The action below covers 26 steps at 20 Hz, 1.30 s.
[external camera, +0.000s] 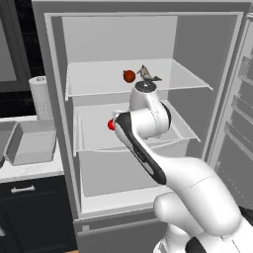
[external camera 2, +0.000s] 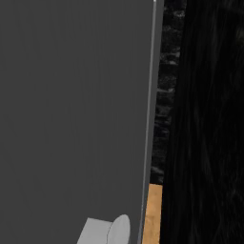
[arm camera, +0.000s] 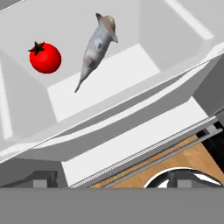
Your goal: Place one tomato and one fish in each tupperware on the nearby counter, to pack two identical lunches.
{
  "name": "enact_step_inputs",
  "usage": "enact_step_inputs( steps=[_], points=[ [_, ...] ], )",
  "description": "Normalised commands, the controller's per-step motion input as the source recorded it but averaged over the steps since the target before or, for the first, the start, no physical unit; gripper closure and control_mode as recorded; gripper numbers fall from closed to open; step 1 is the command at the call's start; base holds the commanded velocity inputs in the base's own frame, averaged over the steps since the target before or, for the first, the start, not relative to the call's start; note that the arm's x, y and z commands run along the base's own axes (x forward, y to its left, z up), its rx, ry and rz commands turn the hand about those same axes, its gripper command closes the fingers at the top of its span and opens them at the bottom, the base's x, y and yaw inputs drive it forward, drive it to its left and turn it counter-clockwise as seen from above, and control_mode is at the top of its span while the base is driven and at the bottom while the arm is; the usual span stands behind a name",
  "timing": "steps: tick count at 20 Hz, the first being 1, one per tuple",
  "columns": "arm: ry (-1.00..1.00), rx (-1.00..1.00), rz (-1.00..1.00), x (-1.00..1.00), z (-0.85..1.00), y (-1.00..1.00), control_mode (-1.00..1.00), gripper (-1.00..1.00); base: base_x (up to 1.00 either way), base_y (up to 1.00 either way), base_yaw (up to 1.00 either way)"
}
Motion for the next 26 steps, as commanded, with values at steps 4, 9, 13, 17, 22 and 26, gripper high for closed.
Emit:
enact_step_inputs(
  steps=[4, 9, 13, 17, 22, 26],
  points=[
    [-0.02, -0.08, 0.0, 0.39, -0.33, -0.01, -1.0, -1.0, 0.0, 0.0, 0.0],
    [-0.06, -0.11, -0.01, 0.23, -0.43, 0.0, -1.0, -1.0, 0.0, 0.0, 0.0],
    [0.02, -0.05, 0.0, 0.48, -0.47, -0.01, -1.0, -1.0, 0.0, 0.0, 0.0],
    [0.0, -0.05, 0.0, 0.3, -0.2, 0.05, -1.0, -1.0, 0.0, 0.0, 0.0],
    [0.01, -0.04, 0.0, 0.34, 0.0, 0.02, -1.0, -1.0, 0.0, 0.0, 0.0],
    [-0.02, -0.06, -0.02, 0.42, -0.01, 0.0, -1.0, -1.0, 0.0, 0.0, 0.0]
  ],
)
